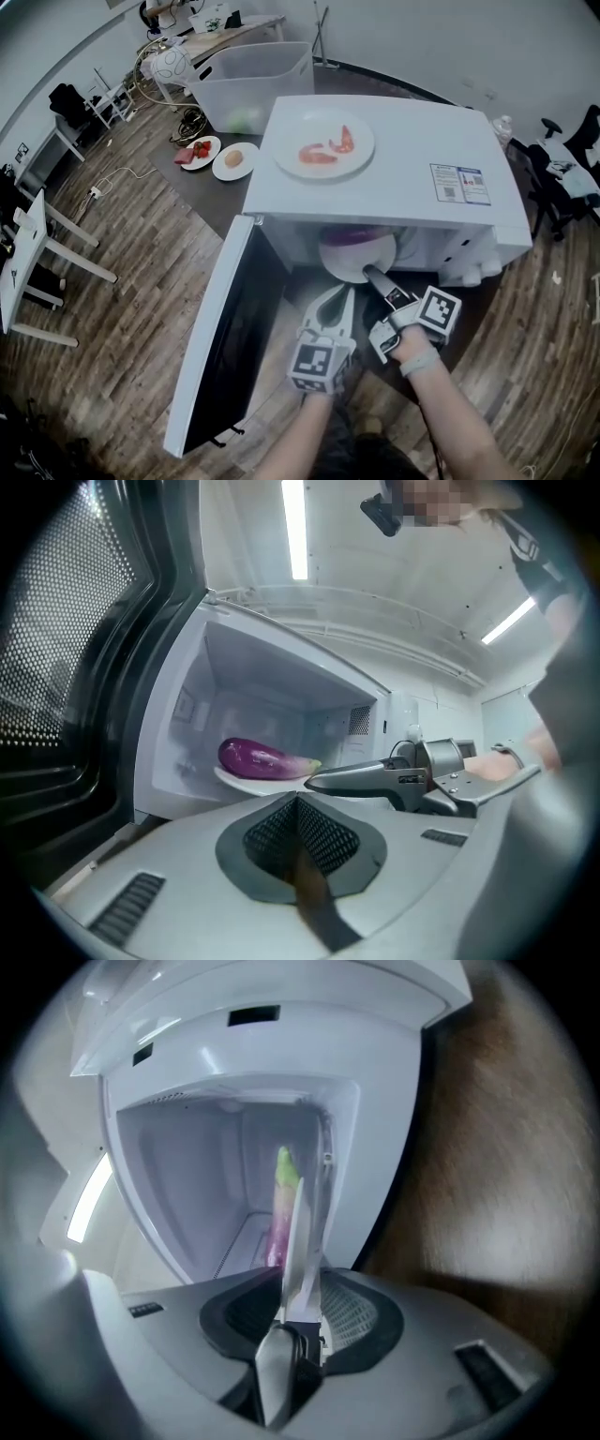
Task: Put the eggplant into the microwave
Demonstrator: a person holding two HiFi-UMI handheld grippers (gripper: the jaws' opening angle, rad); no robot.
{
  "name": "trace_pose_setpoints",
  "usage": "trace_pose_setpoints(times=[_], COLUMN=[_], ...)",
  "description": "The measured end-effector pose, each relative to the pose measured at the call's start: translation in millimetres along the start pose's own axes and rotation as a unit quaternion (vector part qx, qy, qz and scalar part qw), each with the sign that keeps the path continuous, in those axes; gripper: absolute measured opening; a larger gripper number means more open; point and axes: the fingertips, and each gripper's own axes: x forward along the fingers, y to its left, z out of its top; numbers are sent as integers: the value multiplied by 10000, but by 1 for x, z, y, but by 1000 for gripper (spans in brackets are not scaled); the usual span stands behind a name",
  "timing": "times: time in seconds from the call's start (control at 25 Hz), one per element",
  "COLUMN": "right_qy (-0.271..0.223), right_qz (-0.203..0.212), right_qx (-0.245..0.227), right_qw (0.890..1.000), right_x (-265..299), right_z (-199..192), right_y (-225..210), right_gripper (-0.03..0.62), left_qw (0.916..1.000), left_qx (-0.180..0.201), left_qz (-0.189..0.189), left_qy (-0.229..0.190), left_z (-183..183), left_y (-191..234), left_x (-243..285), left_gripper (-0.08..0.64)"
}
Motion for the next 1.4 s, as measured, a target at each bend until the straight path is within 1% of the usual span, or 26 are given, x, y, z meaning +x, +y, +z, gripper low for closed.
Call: trace_pose_setpoints(times=[0.2,0.4,0.44,0.48,0.52,0.56,0.6,0.64,0.68,0.72,0.76,0.8,0.84,0.88,0.92,0.96,1.08,1.16,1.24,1.4], right_qy=[341,668,707,733,752,769,787,802,814,814,798,761,704,640,583,545,525,535,551,519], right_qz=[98,183,127,-3,-202,-412,-567,-644,-680,-733,-823,-927,-1017,-1077,-1106,-1118,-1172,-1239,-1301,-1323], right_qx=[-465,-1010,-1151,-1331,-1580,-1895,-2260,-2671,-3131,-3622,-4111,-4551,-4902,-5155,-5326,-5443,-5695,-5792,-5806,-5800], right_qw=[9983,9925,9908,9884,9844,9780,9693,9581,9438,9256,9043,8824,8628,8477,8371,8296,8119,8039,8018,8021], right_x=[-12,-21,-23,-26,-29,-33,-36,-37,-38,-37,-37,-38,-38,-38,-38,-37,-33,-31,-28,-23], right_z=[-11,-26,-29,-31,-31,-31,-31,-31,-31,-31,-30,-29,-27,-26,-25,-24,-26,-27,-30,-31], right_y=[9,17,16,13,8,3,1,1,4,7,10,13,16,19,22,25,29,28,25,25], right_gripper=[130,130,130,130,115,80,64,47,32,32,32,32,17,6,6,6,6,6,5,6], left_qw=[10000,10000,10000,10000,9999,9999,9999,9999,9999,9999,9999,9999,9999,9998,9998,9998,9999,9999,10000,9999], left_qx=[-79,-80,-82,-88,-97,-106,-110,-116,-131,-146,-153,-155,-159,-166,-169,-166,-136,-106,-87,-77], left_qz=[42,42,37,34,33,34,31,22,10,-2,-9,-10,-1,12,23,28,5,-16,-36,-77], left_qy=[8,28,29,30,29,29,33,40,48,52,51,49,49,49,48,44,24,12,-2,29], left_z=[1,1,1,2,2,1,1,1,1,1,0,0,0,0,1,1,3,3,5,5], left_y=[3,4,4,4,4,5,5,4,4,4,4,5,6,6,7,7,6,6,4,3], left_x=[1,2,2,2,2,2,2,2,2,1,1,1,0,0,0,-1,0,0,1,2], left_gripper=[2,2,2,2,2,2,2,2,2,2,2,2,2,2,2,2,2,2,2,2])
